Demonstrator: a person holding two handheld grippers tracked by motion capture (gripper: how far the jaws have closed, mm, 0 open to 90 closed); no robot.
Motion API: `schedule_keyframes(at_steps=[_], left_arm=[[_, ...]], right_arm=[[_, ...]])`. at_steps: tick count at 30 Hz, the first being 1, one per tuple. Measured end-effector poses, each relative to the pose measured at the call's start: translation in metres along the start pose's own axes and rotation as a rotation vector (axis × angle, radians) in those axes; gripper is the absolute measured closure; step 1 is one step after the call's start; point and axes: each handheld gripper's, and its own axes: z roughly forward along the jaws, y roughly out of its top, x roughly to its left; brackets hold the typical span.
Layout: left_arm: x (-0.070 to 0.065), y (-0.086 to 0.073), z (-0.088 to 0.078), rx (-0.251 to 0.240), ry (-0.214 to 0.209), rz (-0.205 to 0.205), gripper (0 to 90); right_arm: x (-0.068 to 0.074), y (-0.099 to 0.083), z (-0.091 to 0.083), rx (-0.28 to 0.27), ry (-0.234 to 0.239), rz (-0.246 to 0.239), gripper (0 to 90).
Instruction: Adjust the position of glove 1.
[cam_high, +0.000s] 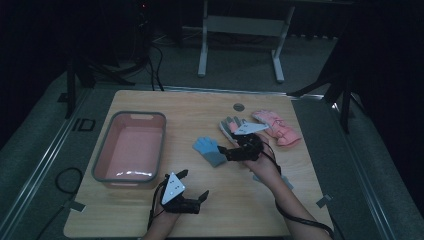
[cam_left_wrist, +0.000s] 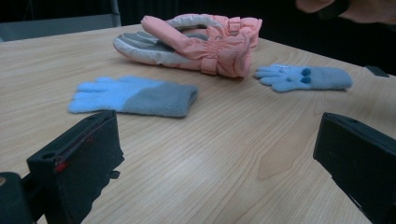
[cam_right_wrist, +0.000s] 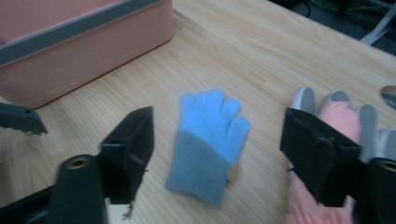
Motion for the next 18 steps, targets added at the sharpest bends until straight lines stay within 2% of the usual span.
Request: schedule_keyframes(at_steps=[3, 4, 6, 7, 9, 11, 15, 18], left_arm=[[0.000, 0.000, 0.000, 0.000, -0.002, 0.001, 1.1], [0.000, 0.000, 0.000, 0.000, -0.002, 0.001, 1.1], [0.000, 0.000, 0.000, 0.000, -0.006, -0.001, 1.1], [0.000, 0.000, 0.000, 0.001, -0.009, -0.001, 1.1], [0.000, 0.000, 0.000, -0.001, -0.011, -0.002, 1.0], [0.000, 0.000, 0.000, 0.000, -0.014, -0.004, 1.1], [0.000, 0.000, 0.000, 0.000, -0.017, -0.002, 1.1], [0.000, 0.000, 0.000, 0.002, -0.018, -0.002, 1.1]], right_arm=[[0.000, 0.001, 0.010, 0.021, 0.014, 0.013, 36.2], [0.001, 0.000, 0.019, 0.035, 0.006, 0.008, 41.3], [0.002, 0.000, 0.024, 0.046, 0.005, 0.006, 42.6], [0.003, -0.001, 0.033, 0.058, -0.004, 0.000, 47.8], [0.003, -0.002, 0.037, 0.066, -0.002, 0.000, 49.2], [0.002, -0.005, 0.049, 0.085, 0.017, -0.001, 54.8], [0.002, -0.007, 0.060, 0.104, 0.020, 0.004, 56.6], [0.002, -0.008, 0.070, 0.130, 0.006, -0.018, 56.8]])
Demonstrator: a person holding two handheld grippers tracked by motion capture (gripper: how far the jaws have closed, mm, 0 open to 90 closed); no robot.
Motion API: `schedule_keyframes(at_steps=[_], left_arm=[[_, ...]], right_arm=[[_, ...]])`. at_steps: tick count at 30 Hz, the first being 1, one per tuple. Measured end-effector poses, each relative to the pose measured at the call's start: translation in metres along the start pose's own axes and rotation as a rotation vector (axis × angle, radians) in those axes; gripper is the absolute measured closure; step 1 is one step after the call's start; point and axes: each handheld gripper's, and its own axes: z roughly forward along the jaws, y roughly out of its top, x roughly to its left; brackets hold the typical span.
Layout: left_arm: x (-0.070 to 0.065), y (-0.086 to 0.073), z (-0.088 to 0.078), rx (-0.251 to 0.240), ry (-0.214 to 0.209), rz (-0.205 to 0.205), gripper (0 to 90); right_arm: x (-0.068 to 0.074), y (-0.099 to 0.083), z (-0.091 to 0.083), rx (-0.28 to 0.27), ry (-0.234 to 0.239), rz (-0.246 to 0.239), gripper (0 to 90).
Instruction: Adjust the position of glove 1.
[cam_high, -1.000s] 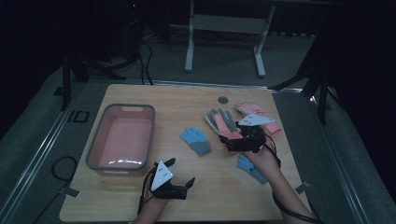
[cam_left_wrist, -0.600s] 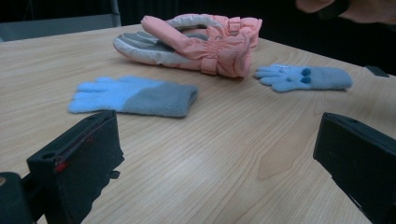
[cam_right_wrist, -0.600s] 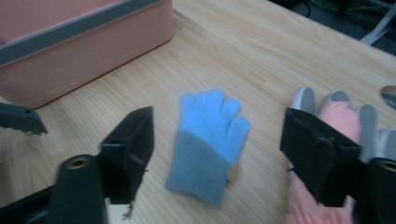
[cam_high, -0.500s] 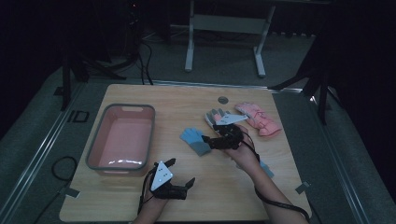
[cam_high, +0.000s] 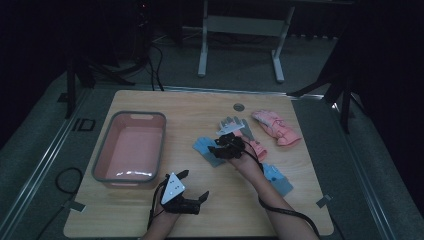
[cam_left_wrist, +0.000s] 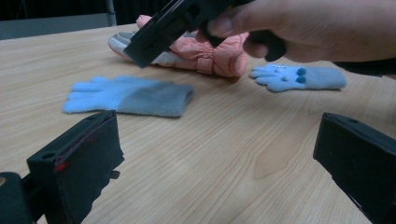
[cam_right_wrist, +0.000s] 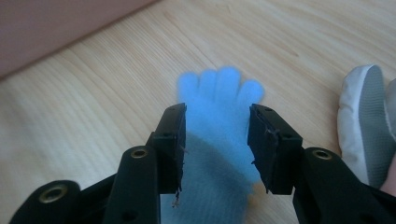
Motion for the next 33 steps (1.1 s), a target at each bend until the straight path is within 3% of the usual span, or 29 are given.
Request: schedule_keyframes(at_steps=[2, 8, 13, 17, 24, 31, 33], left_arm=[[0.000, 0.000, 0.000, -0.001, 0.000, 0.001, 1.1], [0.000, 0.000, 0.000, -0.001, -0.002, 0.000, 1.1], [0.000, 0.000, 0.000, -0.002, -0.001, 0.000, 1.1], [0.000, 0.000, 0.000, -0.002, -0.002, 0.000, 1.1], [0.000, 0.000, 0.000, -0.001, -0.002, -0.005, 1.1], [0.001, 0.000, 0.000, -0.002, -0.001, -0.009, 1.1], [0.001, 0.000, 0.000, 0.000, -0.002, -0.010, 1.1]], right_arm=[[-0.002, -0.002, 0.009, 0.018, 0.019, -0.010, 57.5], [-0.006, -0.006, 0.022, 0.032, 0.000, 0.009, 58.0], [-0.003, -0.010, 0.036, 0.085, -0.006, 0.002, 59.6], [-0.006, -0.013, 0.038, 0.054, 0.009, 0.019, 61.0], [-0.003, -0.015, 0.038, 0.041, -0.006, 0.009, 66.3], [0.004, -0.016, 0.039, 0.024, -0.025, -0.001, 79.6], [0.009, -0.015, 0.039, 0.032, -0.049, 0.012, 82.7]])
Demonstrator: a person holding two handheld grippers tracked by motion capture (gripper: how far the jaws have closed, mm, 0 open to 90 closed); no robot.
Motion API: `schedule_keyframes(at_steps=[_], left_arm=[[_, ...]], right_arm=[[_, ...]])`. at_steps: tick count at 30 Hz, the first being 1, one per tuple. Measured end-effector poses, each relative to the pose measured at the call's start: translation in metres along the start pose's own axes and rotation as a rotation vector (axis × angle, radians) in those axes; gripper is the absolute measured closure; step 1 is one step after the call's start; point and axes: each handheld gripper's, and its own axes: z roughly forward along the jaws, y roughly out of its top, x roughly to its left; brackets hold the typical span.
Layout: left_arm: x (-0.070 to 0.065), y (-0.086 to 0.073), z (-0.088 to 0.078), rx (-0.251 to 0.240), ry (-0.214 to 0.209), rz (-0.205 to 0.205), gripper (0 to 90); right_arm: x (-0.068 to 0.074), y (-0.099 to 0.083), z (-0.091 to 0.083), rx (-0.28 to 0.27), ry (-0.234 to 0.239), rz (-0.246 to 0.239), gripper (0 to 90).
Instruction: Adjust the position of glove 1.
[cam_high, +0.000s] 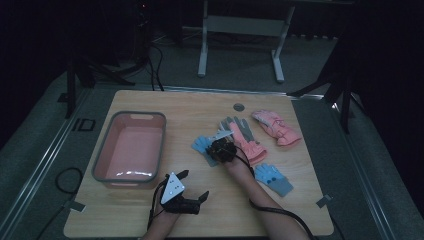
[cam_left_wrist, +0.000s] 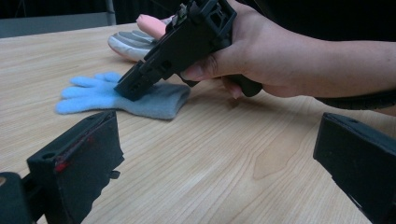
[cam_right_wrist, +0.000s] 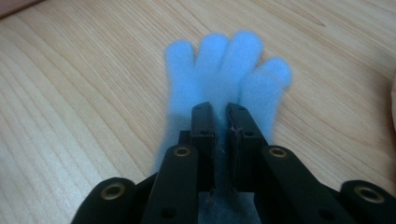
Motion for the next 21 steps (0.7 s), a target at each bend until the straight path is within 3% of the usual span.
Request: schedule_keyframes(at_steps=[3, 9, 14, 16, 21], left_arm=[[0.000, 0.000, 0.000, 0.000, 0.001, -0.002, 1.1], [0.000, 0.000, 0.000, -0.004, 0.004, 0.000, 1.1], [0.000, 0.000, 0.000, -0.006, 0.006, -0.003, 1.1], [0.000, 0.000, -0.001, -0.008, 0.007, -0.002, 1.1], [-0.001, 0.000, -0.001, -0.007, 0.010, 0.006, 1.1]], right_arm=[[0.005, 0.000, -0.001, 0.008, -0.026, -0.006, 83.2], [0.013, 0.002, -0.012, 0.011, -0.054, 0.051, 84.7], [0.019, 0.000, -0.037, -0.042, -0.062, 0.148, 84.8], [0.021, -0.001, -0.041, -0.043, -0.067, 0.157, 84.8], [0.026, -0.015, -0.067, -0.076, -0.108, 0.266, 85.0]])
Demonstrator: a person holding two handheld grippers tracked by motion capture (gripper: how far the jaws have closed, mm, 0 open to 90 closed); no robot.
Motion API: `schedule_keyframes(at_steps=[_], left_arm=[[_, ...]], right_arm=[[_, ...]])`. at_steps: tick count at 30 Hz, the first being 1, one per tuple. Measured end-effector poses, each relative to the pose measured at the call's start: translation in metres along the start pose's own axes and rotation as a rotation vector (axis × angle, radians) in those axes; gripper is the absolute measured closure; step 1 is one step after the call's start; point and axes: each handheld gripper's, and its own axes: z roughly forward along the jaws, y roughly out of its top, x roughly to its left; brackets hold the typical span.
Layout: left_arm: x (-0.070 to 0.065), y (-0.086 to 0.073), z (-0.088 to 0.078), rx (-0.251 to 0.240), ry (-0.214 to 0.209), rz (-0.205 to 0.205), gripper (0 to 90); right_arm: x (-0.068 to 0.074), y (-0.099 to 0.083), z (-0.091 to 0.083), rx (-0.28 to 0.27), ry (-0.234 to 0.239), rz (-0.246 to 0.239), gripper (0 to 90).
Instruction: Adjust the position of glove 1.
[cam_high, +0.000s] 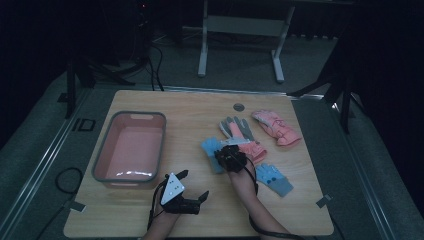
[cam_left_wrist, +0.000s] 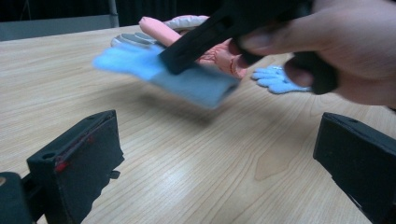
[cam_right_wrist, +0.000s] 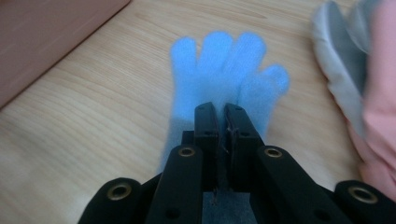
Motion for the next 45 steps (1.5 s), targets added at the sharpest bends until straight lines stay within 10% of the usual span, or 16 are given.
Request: schedule_keyframes(at_steps=[13, 24, 38, 45], left_arm=[[0.000, 0.000, 0.000, 0.002, 0.002, 0.002, 1.1], [-0.001, 0.000, 0.001, 0.008, 0.001, 0.012, 1.1], [-0.001, 0.001, 0.001, 0.011, -0.003, 0.013, 1.1], [-0.001, 0.001, 0.001, 0.011, -0.005, 0.009, 1.1]], right_arm=[[0.011, -0.045, -0.053, -0.015, -0.053, 0.145, 84.9], [0.015, -0.065, -0.046, 0.001, -0.135, 0.223, 84.9], [0.020, -0.075, -0.026, 0.013, -0.152, 0.219, 74.1], [0.005, -0.064, -0.050, -0.052, -0.076, 0.110, 65.1]])
